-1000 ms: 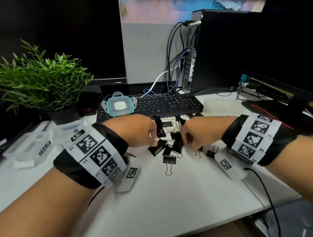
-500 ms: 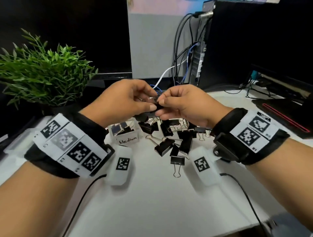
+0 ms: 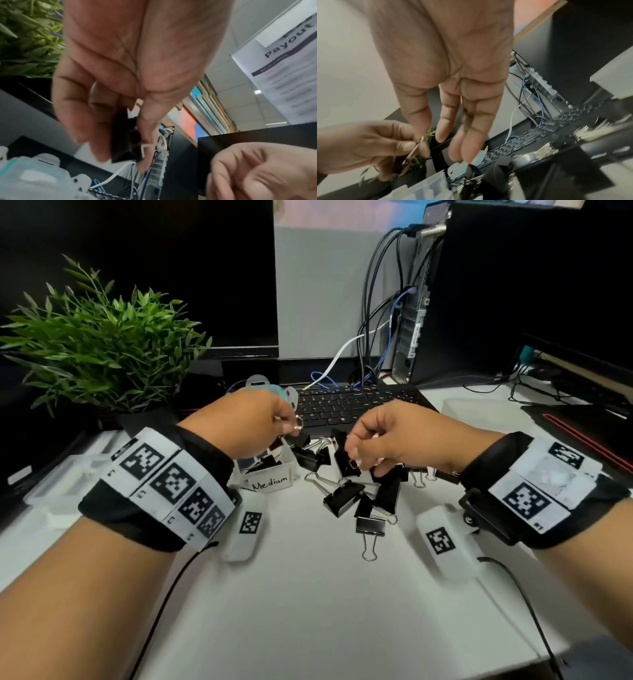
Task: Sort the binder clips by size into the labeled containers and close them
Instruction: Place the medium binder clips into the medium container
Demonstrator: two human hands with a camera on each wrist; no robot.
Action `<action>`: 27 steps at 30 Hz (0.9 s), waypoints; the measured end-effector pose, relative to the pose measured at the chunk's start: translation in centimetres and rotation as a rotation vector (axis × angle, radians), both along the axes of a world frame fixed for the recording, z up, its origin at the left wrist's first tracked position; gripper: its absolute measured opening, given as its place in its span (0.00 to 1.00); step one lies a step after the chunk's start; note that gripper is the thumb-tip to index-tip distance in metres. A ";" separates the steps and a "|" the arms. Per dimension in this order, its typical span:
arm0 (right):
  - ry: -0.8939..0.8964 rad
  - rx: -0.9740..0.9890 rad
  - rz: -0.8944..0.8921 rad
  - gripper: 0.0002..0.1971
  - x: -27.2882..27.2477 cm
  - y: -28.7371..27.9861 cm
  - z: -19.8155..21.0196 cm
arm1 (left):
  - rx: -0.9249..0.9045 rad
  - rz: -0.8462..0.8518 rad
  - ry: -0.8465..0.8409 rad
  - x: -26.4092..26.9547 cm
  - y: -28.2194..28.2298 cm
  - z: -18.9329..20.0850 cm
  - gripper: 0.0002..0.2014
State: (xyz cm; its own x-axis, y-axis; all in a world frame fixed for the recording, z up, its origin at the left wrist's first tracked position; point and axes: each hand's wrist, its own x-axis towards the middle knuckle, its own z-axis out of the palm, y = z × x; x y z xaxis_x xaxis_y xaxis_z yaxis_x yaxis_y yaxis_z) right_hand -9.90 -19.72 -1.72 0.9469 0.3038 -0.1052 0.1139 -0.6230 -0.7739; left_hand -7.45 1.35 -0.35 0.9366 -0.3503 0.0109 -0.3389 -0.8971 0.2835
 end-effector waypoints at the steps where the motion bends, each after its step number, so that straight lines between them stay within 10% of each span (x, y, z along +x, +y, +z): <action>1: -0.004 -0.080 0.002 0.02 -0.1 -0.4 0.0 | 0.051 0.008 0.015 0.0 0.1 -0.1 0.11; 9: 0.063 -0.935 0.063 0.14 -1.1 -3.9 0.9 | 0.185 0.083 0.029 0.3 0.3 -0.5 0.06; 27: 0.309 -1.080 0.032 0.21 -2.7 -3.0 0.0 | 0.243 0.070 0.143 0.0 -0.1 -0.3 0.15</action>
State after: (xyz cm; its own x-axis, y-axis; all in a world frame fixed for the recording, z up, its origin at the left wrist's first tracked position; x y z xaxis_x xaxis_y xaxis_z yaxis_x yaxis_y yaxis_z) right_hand -12.63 -22.70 -1.73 0.8278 -0.0652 -0.5572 0.0384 -0.9843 0.1721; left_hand -7.44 1.21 -0.62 0.9446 -0.2608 -0.1994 -0.2455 -0.9644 0.0983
